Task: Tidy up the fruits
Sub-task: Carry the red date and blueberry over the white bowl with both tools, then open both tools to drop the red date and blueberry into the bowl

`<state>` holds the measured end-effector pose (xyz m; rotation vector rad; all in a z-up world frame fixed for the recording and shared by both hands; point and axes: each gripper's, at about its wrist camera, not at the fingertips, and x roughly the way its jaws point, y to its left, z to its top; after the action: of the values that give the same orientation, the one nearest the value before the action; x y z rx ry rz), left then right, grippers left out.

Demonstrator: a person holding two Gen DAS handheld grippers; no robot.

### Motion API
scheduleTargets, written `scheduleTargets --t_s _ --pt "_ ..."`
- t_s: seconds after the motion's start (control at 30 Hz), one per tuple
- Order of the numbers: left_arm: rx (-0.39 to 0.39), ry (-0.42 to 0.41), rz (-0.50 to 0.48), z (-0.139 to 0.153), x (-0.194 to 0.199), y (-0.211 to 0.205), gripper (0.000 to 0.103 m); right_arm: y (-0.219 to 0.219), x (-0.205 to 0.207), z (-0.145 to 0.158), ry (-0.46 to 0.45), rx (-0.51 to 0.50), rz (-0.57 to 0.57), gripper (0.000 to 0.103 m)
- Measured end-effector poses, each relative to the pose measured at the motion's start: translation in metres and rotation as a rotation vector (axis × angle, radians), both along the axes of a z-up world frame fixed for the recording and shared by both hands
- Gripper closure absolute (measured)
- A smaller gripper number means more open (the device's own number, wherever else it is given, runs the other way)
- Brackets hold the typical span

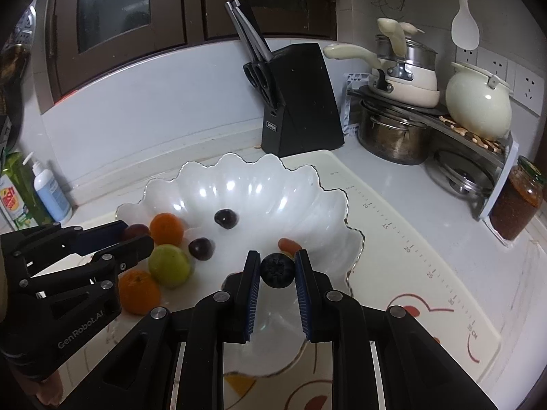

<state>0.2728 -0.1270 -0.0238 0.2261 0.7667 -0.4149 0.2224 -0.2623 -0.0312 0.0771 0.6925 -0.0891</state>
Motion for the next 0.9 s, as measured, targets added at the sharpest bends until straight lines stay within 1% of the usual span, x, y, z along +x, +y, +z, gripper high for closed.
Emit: scheduleTargets --t_s 0.13,0.23,0.3,0.33,0.37,0.4,0.47,0.5,0.57,0.6,0.63,0.77,0.9 --pt "-0.001 0.008 -0.001 -0.003 0.004 -0.003 0.073 -0.003 0.007 -0.004 0.015 0.005 0.007 0.081" --pt "0.012 0.005 0.0 -0.003 0.005 -0.005 0.073 -0.004 0.007 -0.005 0.015 0.002 0.008 0.081" --pt "0.017 0.005 0.0 -0.003 0.005 -0.005 0.071 -0.004 0.007 -0.005 0.013 -0.003 0.01 0.08" --pt "0.021 0.002 0.004 -0.003 0.004 -0.005 0.066 -0.004 0.007 -0.005 0.013 -0.004 0.008 0.077" --pt "0.023 0.0 0.009 -0.003 0.004 -0.005 0.062 -0.004 0.006 -0.005 0.014 -0.003 0.005 0.072" --pt "0.023 -0.004 0.016 -0.003 0.003 -0.004 0.056 -0.004 0.006 -0.004 0.013 -0.003 0.003 0.069" --pt "0.026 -0.009 0.024 -0.002 0.002 -0.002 0.047 -0.003 0.003 -0.002 0.002 -0.012 -0.001 0.055" --pt "0.029 -0.013 0.029 -0.001 0.001 -0.001 0.046 -0.001 0.001 0.0 -0.009 -0.02 -0.006 0.052" --pt "0.035 -0.021 0.036 0.001 -0.001 0.001 0.043 -0.001 -0.001 0.002 -0.02 -0.028 -0.015 0.042" --pt "0.038 -0.024 0.041 0.002 -0.002 0.002 0.041 0.0 -0.003 0.004 -0.026 -0.03 -0.018 0.039" --pt "0.039 -0.027 0.048 0.003 -0.003 0.004 0.036 0.001 -0.005 0.006 -0.034 -0.032 -0.022 0.034" --pt "0.04 -0.039 0.077 0.008 -0.008 0.01 0.028 0.003 -0.011 0.011 -0.05 -0.046 -0.039 0.024" --pt "0.042 -0.043 0.108 0.012 -0.018 0.019 0.022 0.006 -0.019 0.015 -0.056 -0.057 -0.052 0.018"
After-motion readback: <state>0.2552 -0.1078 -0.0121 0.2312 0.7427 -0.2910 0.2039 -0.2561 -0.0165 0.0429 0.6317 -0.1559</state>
